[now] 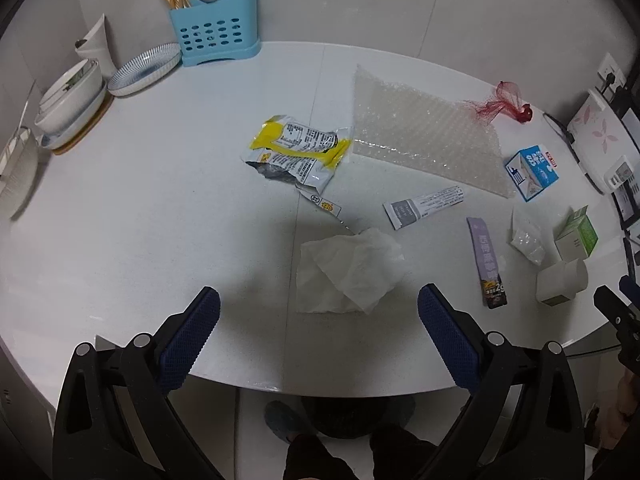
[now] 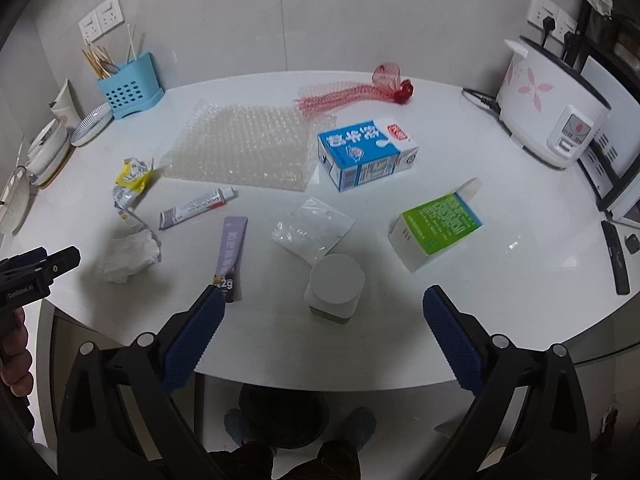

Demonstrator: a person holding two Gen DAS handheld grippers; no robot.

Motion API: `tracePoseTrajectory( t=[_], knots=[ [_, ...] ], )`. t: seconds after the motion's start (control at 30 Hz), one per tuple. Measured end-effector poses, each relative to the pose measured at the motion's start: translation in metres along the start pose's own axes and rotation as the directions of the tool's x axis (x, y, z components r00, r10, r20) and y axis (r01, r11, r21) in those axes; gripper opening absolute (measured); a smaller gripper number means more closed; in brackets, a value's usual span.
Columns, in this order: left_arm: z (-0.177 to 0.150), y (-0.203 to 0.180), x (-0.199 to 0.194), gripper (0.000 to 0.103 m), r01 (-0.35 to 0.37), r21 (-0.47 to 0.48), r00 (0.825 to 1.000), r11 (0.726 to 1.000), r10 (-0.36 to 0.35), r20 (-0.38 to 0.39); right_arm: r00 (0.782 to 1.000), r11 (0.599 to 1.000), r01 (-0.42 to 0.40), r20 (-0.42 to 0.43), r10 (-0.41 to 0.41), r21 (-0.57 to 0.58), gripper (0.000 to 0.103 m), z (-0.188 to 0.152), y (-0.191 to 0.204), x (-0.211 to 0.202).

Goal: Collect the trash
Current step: 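Reach the left tool to the white tissue while the right tool grasps the pill bottle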

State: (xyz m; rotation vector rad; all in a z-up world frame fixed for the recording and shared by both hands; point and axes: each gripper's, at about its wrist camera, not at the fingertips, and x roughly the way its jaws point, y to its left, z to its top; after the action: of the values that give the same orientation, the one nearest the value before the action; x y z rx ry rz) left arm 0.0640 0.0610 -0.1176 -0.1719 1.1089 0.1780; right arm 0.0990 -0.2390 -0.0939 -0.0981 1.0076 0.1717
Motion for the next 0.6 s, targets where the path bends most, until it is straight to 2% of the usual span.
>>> tracePoseTrajectory(
  t=[0.3,0.43,0.6],
  knots=[
    [0.007,-0.020,0.042,0.097,-0.018,0.030,0.999,0.999,0.020,-0.044,1.000,0.999,-0.004,-0.001,0.004,0.035,0.095,-0.001,-0.001,0.029],
    [0.009,-0.025,0.060,0.097,-0.032,0.030,0.997,0.999,0.034,-0.067,1.000,0.999,0.019,-0.002,-0.019,0.049,0.095,0.000,-0.004,0.038],
    [0.010,-0.028,0.076,0.092,-0.053,0.030,0.994,0.998,0.056,-0.098,0.999,0.997,0.039,-0.009,-0.038,0.069,0.094,0.002,-0.007,0.048]
  ],
)
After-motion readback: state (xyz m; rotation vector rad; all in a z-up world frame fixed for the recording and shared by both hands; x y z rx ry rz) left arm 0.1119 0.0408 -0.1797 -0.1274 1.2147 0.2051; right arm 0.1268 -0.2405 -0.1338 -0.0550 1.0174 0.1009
